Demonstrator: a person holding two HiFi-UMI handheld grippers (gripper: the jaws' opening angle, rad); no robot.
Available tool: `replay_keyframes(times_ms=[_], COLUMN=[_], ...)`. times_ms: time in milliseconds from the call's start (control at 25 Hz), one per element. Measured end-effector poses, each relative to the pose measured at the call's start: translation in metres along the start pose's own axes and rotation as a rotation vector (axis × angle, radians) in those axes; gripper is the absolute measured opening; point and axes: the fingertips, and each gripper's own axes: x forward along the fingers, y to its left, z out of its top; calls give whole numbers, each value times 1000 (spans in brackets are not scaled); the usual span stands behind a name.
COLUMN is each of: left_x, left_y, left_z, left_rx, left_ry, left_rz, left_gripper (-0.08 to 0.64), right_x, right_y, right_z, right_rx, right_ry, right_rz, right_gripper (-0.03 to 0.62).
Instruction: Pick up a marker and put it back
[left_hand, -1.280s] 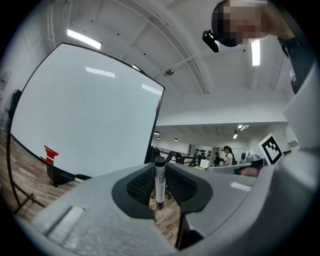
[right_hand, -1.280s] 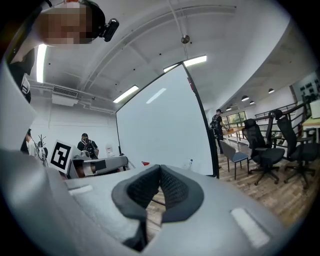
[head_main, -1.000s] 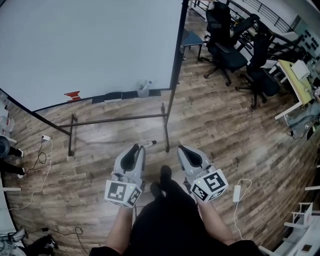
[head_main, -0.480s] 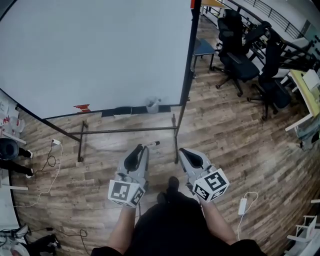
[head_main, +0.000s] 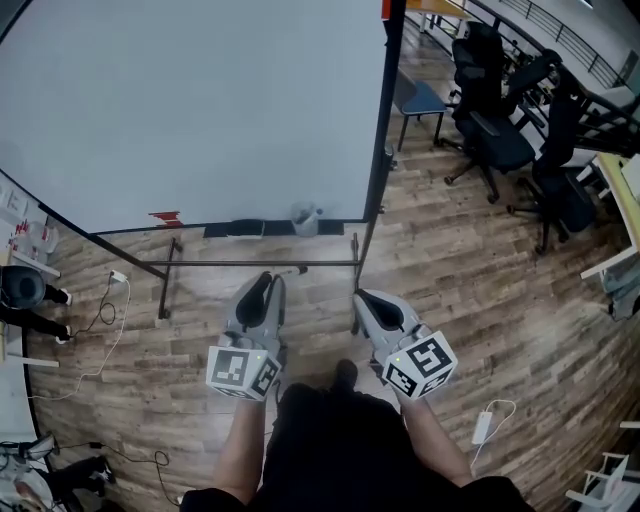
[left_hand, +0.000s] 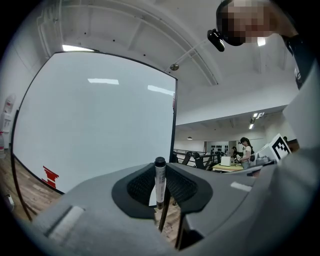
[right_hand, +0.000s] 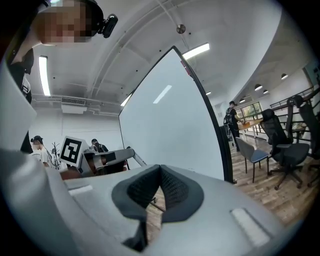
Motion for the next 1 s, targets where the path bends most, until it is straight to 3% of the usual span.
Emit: replay_keyframes(times_ms=[240,480,1000], left_x=[19,47,134], left_y=[10,28,91], left_z=[1,-12,-35], left_rx=[14,1,-20], left_ry=[17,41,90], left_rz=[33,21,-120], left_gripper=[77,77,77], right_x=[13,22,78], right_y=[-12,-36,-68], right_z=[0,0,21], right_rx=[30,64,45], right_ry=[5,-7,-20], right_rz=[22,-35,-237], right_gripper=[2,2,2])
